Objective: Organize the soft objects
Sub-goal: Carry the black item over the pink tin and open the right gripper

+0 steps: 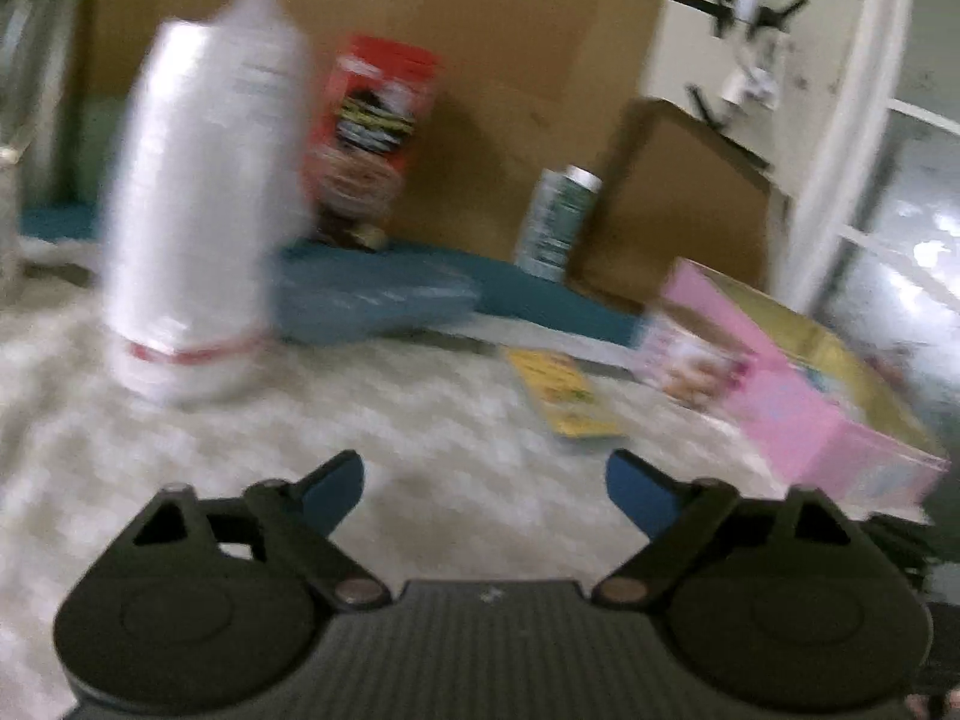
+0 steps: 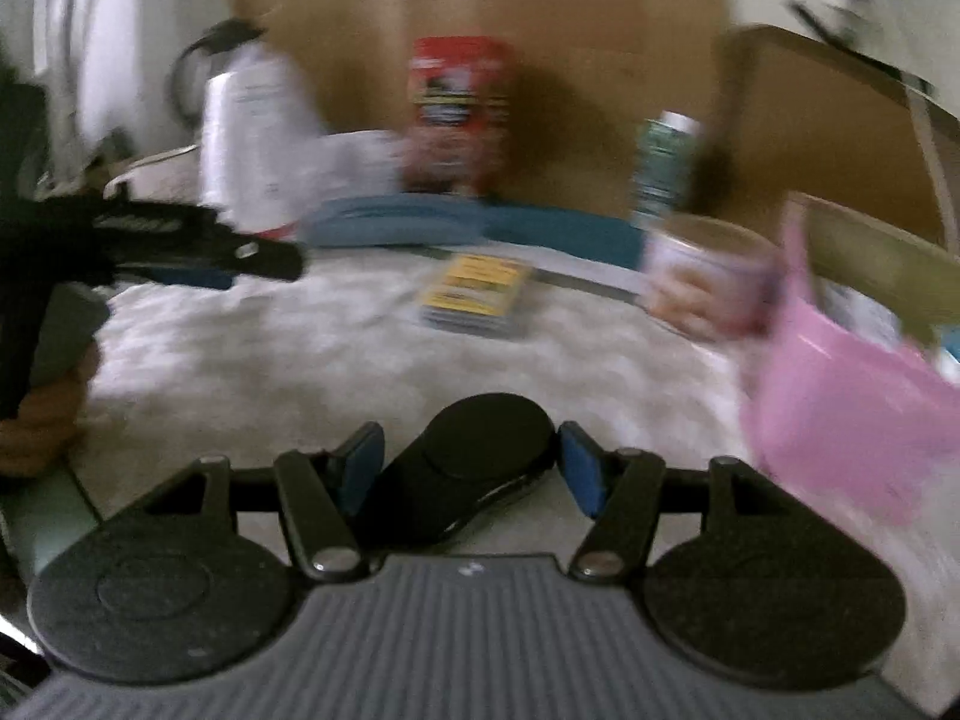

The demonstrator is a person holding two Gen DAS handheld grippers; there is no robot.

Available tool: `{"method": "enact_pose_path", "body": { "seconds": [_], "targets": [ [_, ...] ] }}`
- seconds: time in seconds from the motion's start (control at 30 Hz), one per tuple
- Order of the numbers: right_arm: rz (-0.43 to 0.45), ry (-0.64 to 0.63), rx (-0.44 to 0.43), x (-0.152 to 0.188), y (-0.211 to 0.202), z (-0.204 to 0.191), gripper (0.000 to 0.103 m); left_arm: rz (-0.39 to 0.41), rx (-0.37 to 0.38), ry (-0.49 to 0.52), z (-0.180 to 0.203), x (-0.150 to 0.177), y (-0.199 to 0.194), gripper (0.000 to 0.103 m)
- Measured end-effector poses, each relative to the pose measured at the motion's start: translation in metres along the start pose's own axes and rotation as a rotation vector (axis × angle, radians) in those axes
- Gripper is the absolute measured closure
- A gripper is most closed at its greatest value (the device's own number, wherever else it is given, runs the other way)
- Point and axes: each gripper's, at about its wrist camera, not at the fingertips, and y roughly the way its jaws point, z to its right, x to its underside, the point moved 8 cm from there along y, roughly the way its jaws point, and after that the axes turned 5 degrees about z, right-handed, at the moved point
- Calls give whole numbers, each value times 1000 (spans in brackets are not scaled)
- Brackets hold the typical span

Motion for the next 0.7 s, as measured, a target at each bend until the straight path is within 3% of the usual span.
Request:
{"method": "enact_pose_path", "body": {
  "seconds": [0.07,0.13,0.27,0.33,0.43,0.57,0.7],
  "targets": [
    [17,11,56,5,-9,11,37,-39,84,-8,25,7,4,20],
    [31,26,101,11,-17,20,28,-76,144,30,52,11,10,23],
    [34,42,99,20,-25,25,28,-168,238,72,98,26,24,28],
    [44,39,87,25,-27,21,35,-239,268,89,117,40,33,31],
    [68,29,57,28,-36,14,60,-264,262,146,137,53,40,33],
    [90,26,69,33,-47,20,60,-307,310,178,164,62,47,44],
    [125,57,124,38,-61,37,60,-321,336,212,191,69,52,48]
  ]
}}
